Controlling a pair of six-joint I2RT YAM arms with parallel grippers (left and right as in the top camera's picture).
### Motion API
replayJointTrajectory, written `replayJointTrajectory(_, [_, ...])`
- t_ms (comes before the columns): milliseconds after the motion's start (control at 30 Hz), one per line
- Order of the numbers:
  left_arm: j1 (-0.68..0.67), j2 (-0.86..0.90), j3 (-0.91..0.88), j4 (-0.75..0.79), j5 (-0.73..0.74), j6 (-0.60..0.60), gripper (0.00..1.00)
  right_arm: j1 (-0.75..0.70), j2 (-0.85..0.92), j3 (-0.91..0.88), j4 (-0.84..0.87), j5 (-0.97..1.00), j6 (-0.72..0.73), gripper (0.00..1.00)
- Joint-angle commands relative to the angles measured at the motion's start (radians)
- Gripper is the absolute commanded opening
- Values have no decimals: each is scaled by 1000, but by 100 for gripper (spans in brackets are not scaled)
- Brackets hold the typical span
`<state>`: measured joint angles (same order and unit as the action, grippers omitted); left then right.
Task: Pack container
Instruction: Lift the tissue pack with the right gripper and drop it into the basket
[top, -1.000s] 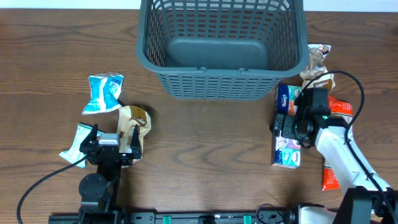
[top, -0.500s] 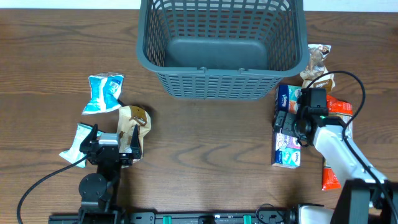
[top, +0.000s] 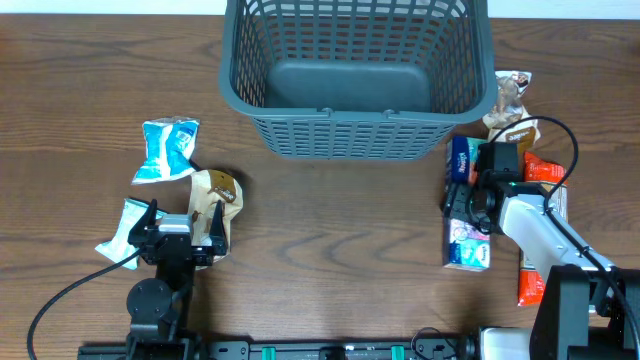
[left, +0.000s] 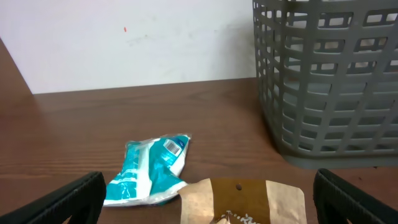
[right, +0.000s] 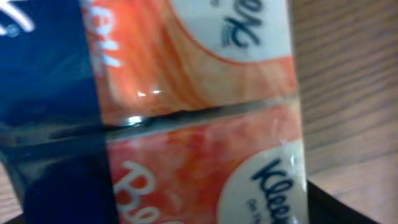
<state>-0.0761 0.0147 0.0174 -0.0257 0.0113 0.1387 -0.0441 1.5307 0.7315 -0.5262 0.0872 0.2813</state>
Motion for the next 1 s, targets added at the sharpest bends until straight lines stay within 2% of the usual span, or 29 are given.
replayJointTrajectory(0, [-6, -10, -13, -48, -19, 7, 99, 5, 3, -7, 1, 21, 10, 55])
replayJointTrajectory(67, [-6, -10, -13, -48, -19, 7, 98, 5, 3, -7, 0, 21, 10, 46])
replayJointTrajectory(167, [-6, -10, -13, -48, -19, 6, 99, 5, 3, -7, 0, 14, 10, 43])
replayJointTrajectory(267, [-6, -10, -13, -48, -19, 6, 99, 5, 1, -7, 0, 11, 10, 19])
replayJointTrajectory(300, [-6, -10, -13, -48, -19, 6, 99, 5, -2, -7, -1, 7, 10, 15])
replayJointTrajectory(400, [-6, -10, -13, -48, -19, 6, 99, 5, -29, -3, -12, -11, 10, 15])
replayJointTrajectory(467, [-6, -10, -13, -48, -19, 6, 99, 6, -67, 4, -31, -17, 10, 6])
replayJointTrajectory(533, [-6, -10, -13, -48, -19, 7, 99, 6, -118, 18, -57, -16, 10, 6])
replayJointTrajectory(600, [-6, -10, -13, -48, -19, 6, 99, 5, -183, 39, -94, -16, 9, 1])
replayJointTrajectory(833, [-6, -10, -13, -48, -19, 6, 99, 5, -463, 124, -200, 35, -12, 1])
replayJointTrajectory(967, [-6, -10, -13, -48, -19, 7, 99, 5, -604, 138, -220, 133, 60, 1])
